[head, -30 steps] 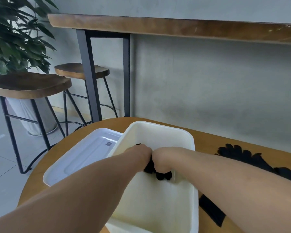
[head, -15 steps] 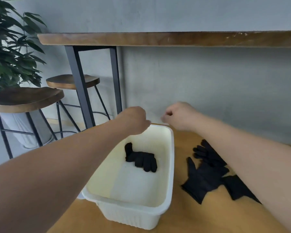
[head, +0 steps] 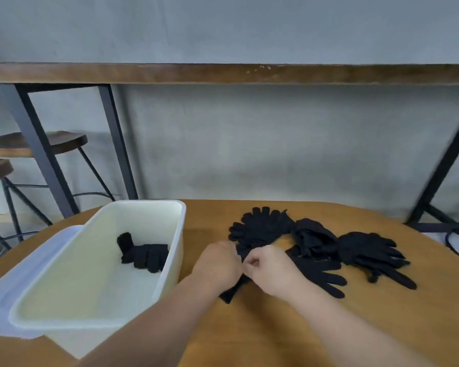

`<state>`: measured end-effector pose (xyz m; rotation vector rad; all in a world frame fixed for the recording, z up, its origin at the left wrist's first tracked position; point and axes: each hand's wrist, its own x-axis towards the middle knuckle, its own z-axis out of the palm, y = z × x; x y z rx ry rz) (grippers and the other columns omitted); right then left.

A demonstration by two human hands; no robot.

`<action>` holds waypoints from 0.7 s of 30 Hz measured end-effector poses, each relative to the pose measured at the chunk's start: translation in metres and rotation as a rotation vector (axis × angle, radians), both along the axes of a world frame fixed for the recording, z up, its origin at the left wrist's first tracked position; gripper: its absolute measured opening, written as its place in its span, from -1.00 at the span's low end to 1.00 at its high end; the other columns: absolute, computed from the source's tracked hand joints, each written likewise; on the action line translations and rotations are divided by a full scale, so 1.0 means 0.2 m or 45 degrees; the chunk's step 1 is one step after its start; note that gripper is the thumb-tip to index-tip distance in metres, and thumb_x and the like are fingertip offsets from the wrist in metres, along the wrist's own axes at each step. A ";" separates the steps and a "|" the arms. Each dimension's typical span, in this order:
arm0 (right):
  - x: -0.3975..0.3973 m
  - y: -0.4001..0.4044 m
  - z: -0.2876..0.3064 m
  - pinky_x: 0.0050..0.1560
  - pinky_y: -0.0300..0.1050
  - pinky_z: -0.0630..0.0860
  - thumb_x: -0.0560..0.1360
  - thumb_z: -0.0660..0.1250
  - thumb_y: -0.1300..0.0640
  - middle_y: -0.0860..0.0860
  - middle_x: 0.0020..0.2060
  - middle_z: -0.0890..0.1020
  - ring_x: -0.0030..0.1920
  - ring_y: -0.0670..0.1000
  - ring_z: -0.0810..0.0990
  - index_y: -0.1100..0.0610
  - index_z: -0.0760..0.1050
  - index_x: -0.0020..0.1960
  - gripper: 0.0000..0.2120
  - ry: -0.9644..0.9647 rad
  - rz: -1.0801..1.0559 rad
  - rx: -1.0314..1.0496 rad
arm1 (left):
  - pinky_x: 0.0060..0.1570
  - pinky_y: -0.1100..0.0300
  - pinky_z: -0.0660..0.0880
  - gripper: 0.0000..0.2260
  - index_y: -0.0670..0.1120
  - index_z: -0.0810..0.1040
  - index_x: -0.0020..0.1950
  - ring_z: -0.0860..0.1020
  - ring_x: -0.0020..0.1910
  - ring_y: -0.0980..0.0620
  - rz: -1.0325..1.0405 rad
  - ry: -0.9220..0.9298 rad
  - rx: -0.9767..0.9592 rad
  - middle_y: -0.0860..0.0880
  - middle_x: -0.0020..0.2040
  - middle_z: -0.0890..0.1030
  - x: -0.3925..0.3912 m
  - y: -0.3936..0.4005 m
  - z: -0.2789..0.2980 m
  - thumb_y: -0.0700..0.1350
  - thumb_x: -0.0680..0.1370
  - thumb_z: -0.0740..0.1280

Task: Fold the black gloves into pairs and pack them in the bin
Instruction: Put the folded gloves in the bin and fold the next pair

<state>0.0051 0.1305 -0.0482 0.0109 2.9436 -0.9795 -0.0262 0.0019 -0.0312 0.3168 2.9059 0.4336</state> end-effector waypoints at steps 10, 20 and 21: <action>-0.01 -0.12 -0.26 -0.03 -0.08 0.50 0.62 0.21 0.04 -0.06 0.08 0.44 -0.07 0.06 0.56 0.03 0.59 0.15 -0.78 0.085 0.186 0.283 | 0.18 0.29 0.42 -0.53 -0.05 0.32 0.45 0.47 0.26 0.04 0.112 -0.149 0.113 -0.02 0.37 0.41 0.00 -0.17 -0.33 -0.25 0.55 0.29; 0.04 -0.03 -0.14 0.07 -0.05 0.54 0.55 0.30 0.00 -0.05 0.09 0.56 0.07 0.03 0.56 0.01 0.60 0.16 -0.77 -0.139 0.249 0.227 | -0.01 0.26 0.41 -0.82 -0.06 0.54 0.15 0.51 0.12 -0.02 -0.082 0.093 -0.032 0.04 0.03 0.37 0.07 -0.16 -0.35 -0.17 0.58 0.24; 0.06 -0.06 -0.17 0.11 -0.04 0.52 0.54 0.32 -0.03 -0.05 0.15 0.51 0.12 0.05 0.54 0.02 0.55 0.26 -0.69 -0.159 0.262 0.265 | -0.02 0.26 0.40 -0.83 -0.06 0.55 0.13 0.51 0.12 -0.01 -0.075 0.107 -0.032 0.04 0.02 0.40 0.08 -0.17 -0.35 -0.16 0.58 0.24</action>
